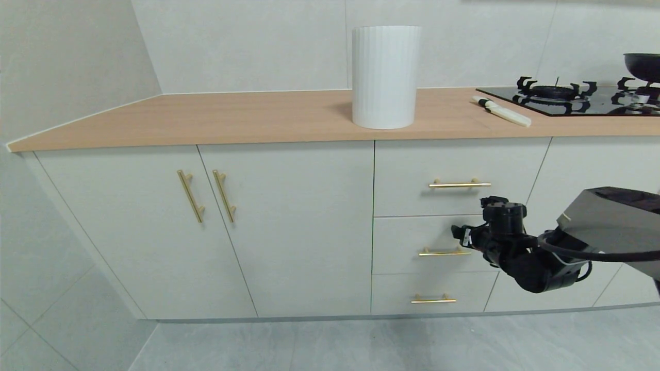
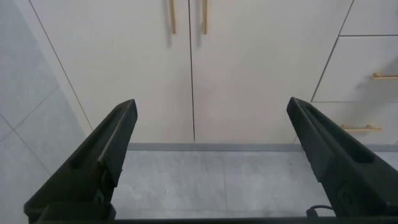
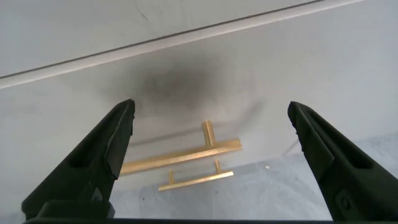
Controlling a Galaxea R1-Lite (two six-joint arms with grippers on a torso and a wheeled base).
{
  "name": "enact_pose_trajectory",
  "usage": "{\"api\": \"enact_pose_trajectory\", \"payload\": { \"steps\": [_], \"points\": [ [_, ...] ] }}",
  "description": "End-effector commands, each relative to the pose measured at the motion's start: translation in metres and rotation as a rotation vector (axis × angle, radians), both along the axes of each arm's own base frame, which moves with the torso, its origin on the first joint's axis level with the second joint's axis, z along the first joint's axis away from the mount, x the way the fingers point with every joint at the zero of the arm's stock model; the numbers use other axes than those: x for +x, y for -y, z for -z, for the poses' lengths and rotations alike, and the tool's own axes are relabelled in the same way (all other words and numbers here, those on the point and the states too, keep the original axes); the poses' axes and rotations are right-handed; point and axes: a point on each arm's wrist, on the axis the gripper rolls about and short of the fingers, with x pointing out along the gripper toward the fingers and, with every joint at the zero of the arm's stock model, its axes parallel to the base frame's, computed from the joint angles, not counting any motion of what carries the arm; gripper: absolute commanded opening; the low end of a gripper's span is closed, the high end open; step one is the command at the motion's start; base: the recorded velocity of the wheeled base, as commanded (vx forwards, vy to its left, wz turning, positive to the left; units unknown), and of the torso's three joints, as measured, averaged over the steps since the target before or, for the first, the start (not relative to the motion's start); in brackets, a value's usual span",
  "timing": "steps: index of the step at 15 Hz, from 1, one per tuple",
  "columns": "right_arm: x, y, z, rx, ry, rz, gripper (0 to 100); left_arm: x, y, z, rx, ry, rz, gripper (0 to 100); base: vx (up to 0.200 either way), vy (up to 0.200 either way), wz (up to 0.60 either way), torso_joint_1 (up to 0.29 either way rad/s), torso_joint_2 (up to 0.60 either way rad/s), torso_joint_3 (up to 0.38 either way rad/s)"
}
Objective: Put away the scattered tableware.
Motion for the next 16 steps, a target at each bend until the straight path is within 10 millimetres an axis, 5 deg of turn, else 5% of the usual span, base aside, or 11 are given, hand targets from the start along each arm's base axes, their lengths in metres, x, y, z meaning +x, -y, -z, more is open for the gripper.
{"api": "enact_pose_trajectory", "payload": {
  "steps": [1, 4, 5, 6, 7, 11, 12, 14, 16],
  "points": [
    [-0.044, 0.003, -0.057, 0.012, 0.065, -0.018, 100, 0.000, 0.000, 0.000, 0.001, 0.000, -0.001, 100, 0.000, 0.000, 0.00, 0.000, 0.00, 0.000],
    [-0.124, 0.020, -0.130, 0.035, 0.209, -0.010, 100, 0.000, 0.000, 0.000, 0.001, 0.000, -0.001, 100, 0.000, 0.000, 0.00, 0.000, 0.00, 0.000],
    [-0.136, 0.023, -0.139, 0.040, 0.236, -0.010, 100, 0.000, 0.000, 0.000, 0.001, 0.000, -0.001, 100, 0.000, 0.000, 0.00, 0.000, 0.00, 0.000],
    [-0.195, 0.036, -0.179, 0.009, 0.384, -0.032, 100, 0.000, 0.000, 0.000, 0.001, 0.000, -0.001, 100, 0.000, 0.000, 0.00, 0.000, 0.00, 0.000],
    [-0.226, 0.042, -0.195, -0.042, 0.457, -0.041, 100, 0.000, 0.000, 0.000, 0.001, 0.000, -0.001, 100, 0.000, 0.000, 0.00, 0.000, 0.00, 0.000],
    [-0.318, 0.064, -0.210, -0.100, 0.568, -0.011, 100, 0.000, 0.000, 0.000, 0.001, 0.000, -0.001, 100, 0.000, 0.000, 0.00, 0.000, 0.00, 0.000],
    [-0.355, 0.071, -0.212, -0.119, 0.597, -0.009, 100, 0.000, 0.000, 0.000, 0.001, 0.000, -0.001, 100, 0.000, 0.000, 0.00, 0.000, 0.00, 0.000],
    [-0.407, 0.082, -0.202, -0.217, 0.603, 0.013, 100, 0.000, 0.000, 0.000, 0.001, 0.000, -0.001, 100, 0.000, 0.000, 0.00, 0.000, 0.00, 0.000],
    [-0.435, 0.085, -0.192, -0.234, 0.614, 0.058, 100, 0.000, 0.000, 0.000, -0.001, 0.000, -0.001, 100, 0.000, 0.000, 0.00, 0.000, 0.00, 0.000]
  ]
}}
